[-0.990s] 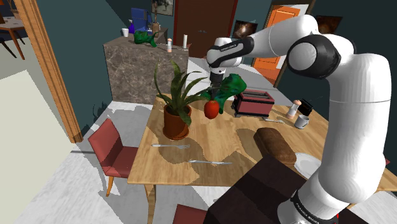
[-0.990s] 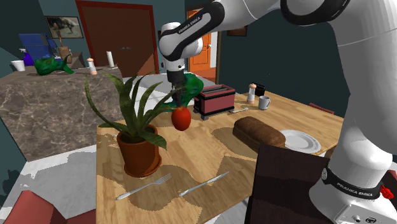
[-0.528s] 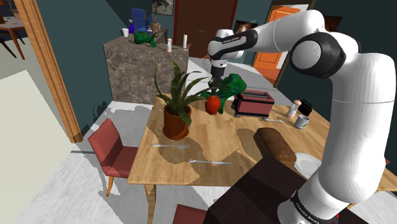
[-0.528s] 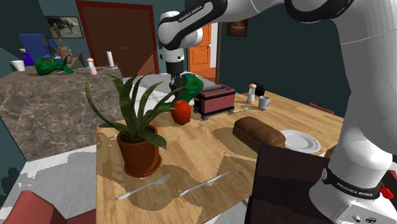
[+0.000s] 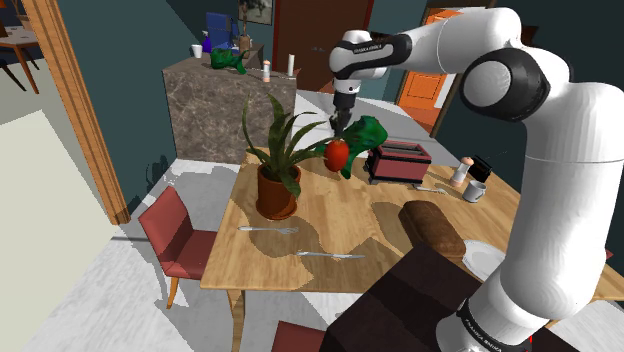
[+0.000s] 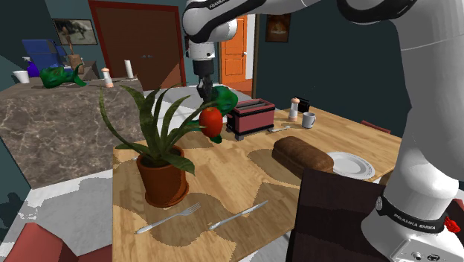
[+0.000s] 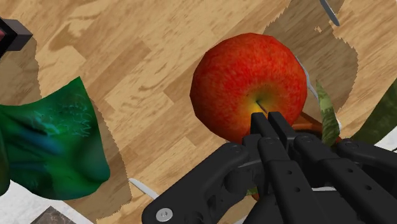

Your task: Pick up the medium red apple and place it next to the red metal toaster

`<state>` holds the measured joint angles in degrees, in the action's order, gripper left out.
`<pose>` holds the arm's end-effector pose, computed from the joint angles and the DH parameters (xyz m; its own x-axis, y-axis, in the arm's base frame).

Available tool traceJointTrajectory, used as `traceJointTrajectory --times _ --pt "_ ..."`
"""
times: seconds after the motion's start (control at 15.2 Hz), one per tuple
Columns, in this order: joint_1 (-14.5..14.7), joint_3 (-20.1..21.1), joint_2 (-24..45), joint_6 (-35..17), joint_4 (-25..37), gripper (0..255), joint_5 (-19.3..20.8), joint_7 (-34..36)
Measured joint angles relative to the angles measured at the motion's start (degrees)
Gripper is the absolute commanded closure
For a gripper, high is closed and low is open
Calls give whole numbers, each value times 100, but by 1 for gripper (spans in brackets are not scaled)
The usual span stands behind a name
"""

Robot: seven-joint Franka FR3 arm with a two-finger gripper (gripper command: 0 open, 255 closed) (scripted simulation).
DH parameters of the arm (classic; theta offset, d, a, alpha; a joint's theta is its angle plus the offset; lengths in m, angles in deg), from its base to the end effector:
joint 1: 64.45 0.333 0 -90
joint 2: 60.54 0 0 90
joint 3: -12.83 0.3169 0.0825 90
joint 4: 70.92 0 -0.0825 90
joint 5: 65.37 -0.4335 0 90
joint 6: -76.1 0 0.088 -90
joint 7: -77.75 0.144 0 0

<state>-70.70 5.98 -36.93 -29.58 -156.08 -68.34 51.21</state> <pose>0.7042 -0.1480 0.3821 0.9730 0.2263 -0.0449 0.2254 -0.9740 -0.0239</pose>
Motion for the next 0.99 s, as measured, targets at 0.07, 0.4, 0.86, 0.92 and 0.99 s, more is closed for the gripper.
traceJointTrajectory --times 0.07,0.4,0.86,0.92,0.99 --pt "3 -1 -30 57 26 255 4 5" --pt "-34 -22 -122 348 224 255 13 -41" --pt "-554 -271 -298 257 -56 255 -15 -808" --pt "-621 -304 -309 259 -65 255 -20 -906" --pt "-706 -344 -318 279 -57 255 -26 -1032"
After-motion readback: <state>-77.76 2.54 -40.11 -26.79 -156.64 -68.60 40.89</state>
